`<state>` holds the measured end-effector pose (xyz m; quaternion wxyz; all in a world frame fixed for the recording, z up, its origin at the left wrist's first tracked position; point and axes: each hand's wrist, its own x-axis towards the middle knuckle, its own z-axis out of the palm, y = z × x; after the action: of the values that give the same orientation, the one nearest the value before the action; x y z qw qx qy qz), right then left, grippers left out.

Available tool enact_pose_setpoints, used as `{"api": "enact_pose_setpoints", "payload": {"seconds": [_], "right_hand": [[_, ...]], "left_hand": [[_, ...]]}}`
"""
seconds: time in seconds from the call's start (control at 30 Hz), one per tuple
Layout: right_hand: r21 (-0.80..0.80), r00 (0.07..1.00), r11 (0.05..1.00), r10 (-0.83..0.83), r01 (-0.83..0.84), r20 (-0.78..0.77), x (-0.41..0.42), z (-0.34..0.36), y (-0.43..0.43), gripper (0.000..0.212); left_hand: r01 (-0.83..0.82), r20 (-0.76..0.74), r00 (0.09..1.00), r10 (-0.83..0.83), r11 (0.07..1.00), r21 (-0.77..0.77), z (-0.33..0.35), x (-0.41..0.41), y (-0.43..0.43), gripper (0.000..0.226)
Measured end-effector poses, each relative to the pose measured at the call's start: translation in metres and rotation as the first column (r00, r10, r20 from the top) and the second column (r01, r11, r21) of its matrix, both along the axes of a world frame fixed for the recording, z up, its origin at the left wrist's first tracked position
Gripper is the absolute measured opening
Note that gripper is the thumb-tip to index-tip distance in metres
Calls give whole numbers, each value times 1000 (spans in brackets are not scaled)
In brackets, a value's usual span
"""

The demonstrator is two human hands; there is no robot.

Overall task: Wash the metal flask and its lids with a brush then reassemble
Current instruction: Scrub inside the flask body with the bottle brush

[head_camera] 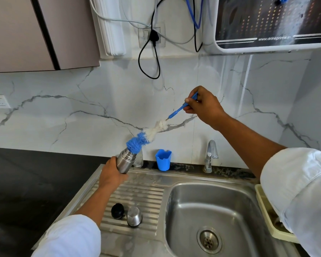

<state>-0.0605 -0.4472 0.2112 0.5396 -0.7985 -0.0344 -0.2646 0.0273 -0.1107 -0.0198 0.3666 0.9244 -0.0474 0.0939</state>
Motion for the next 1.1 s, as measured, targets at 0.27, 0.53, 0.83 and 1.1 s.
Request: {"api": "enact_pose_setpoints", "payload": {"seconds": [0.27, 0.53, 0.83, 1.1], "right_hand": [[-163, 957, 957, 204, -240, -206, -4, -1, -19, 16], [-918, 933, 275, -141, -285, -332, 0, -11, -6, 31], [-981, 961, 97, -203, -168, -185, -6, -21, -2, 43], [-913, 897, 238, -223, -330, -382, -12, -26, -11, 38]], "left_hand": [[-38, -61, 998, 33, 995, -89, 9, 2, 9, 65], [-22, 11, 1000, 22, 999, 28, 23, 9, 6, 60], [-4, 98, 995, -13, 986, 166, 27, 9, -2, 62], [17, 160, 983, -85, 921, 388, 23, 5, -13, 65]]}}
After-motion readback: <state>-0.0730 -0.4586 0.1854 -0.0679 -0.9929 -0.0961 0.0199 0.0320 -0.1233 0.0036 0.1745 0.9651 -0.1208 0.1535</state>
